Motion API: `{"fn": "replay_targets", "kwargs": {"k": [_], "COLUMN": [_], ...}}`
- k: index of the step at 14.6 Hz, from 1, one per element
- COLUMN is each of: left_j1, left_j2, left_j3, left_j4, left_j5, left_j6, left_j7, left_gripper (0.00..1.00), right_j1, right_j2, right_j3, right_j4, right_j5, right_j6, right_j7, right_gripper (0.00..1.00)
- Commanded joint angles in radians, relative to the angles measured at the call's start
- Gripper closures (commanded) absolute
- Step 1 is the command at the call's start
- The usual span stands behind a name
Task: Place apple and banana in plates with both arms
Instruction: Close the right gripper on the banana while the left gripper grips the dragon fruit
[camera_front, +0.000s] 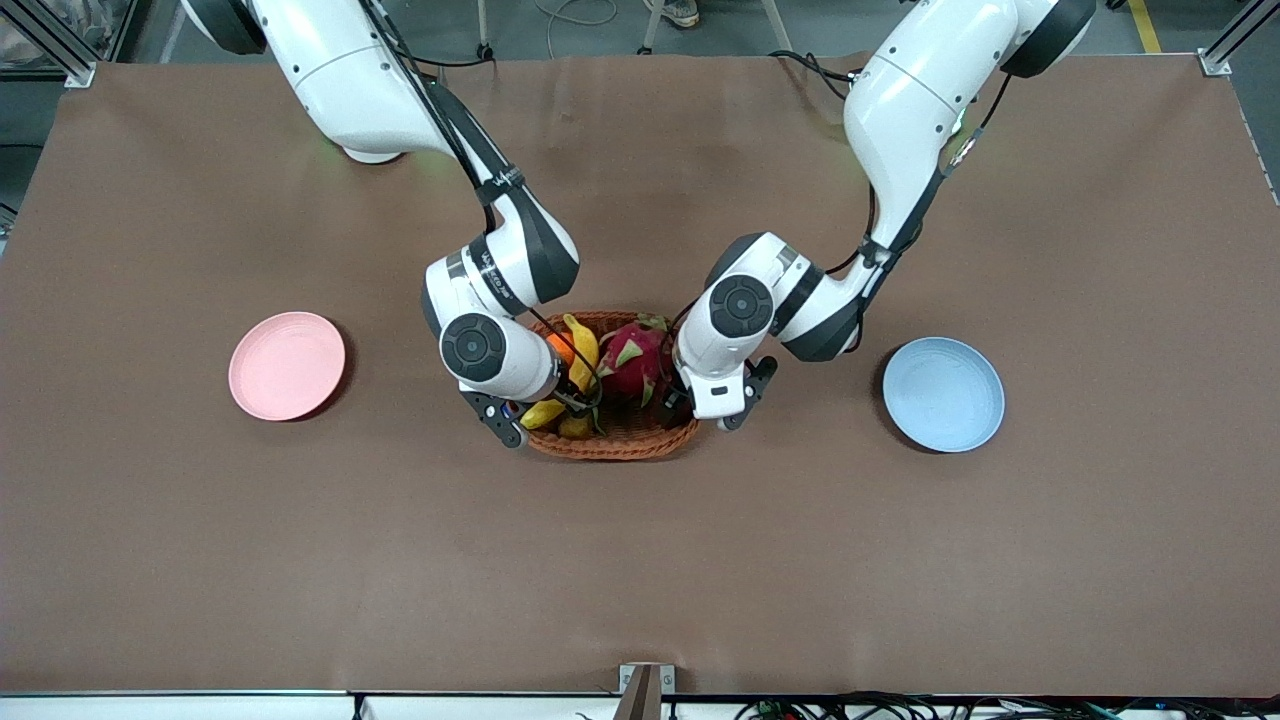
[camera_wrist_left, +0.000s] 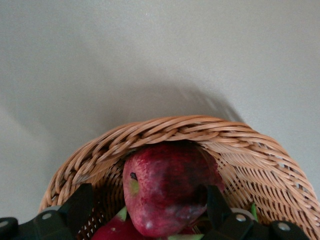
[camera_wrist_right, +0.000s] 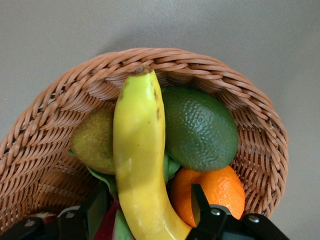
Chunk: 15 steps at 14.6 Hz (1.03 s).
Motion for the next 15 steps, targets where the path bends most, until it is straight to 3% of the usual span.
{"fn": "replay_targets", "kwargs": {"k": [1, 4, 11, 12, 15], "left_j1": [-0.011, -0.011, -0.011, -0.011, -0.011], "left_j2": [0.022, 0.037, 0.062, 0.062, 0.057], "left_j3": [0.007, 0.009, 0.013, 0.013, 0.013], "left_j4": [0.023, 0.026, 0.024, 0.024, 0.024], "left_j5": [0.009, 0.009, 0.012, 0.012, 0.012], "left_j6": [0.025, 0.067, 0.116, 0.116, 0.116], "left_j7": [-0.008, 0.006, 0.009, 0.009, 0.005], "left_gripper": [0.0, 0.0, 0.06, 0.11, 0.46], "right_j1": [0.005, 0.005, 0.005, 0.005, 0.005], "right_j2": [0.009, 0.016, 0.021, 0.021, 0.023], "right_j3": [-0.003, -0.003, -0.003, -0.003, -0.003], "right_j4": [0.015, 0.014, 0.014, 0.014, 0.014], "right_j5": [0.019, 0.021, 0.022, 0.022, 0.021], "right_j6": [-0.004, -0.004, 0.0, 0.009, 0.014], "right_j7": [0.012, 0.01, 0.01, 0.01, 0.009], "right_gripper": [0.29, 0.39, 0.39, 0.39, 0.44]}}
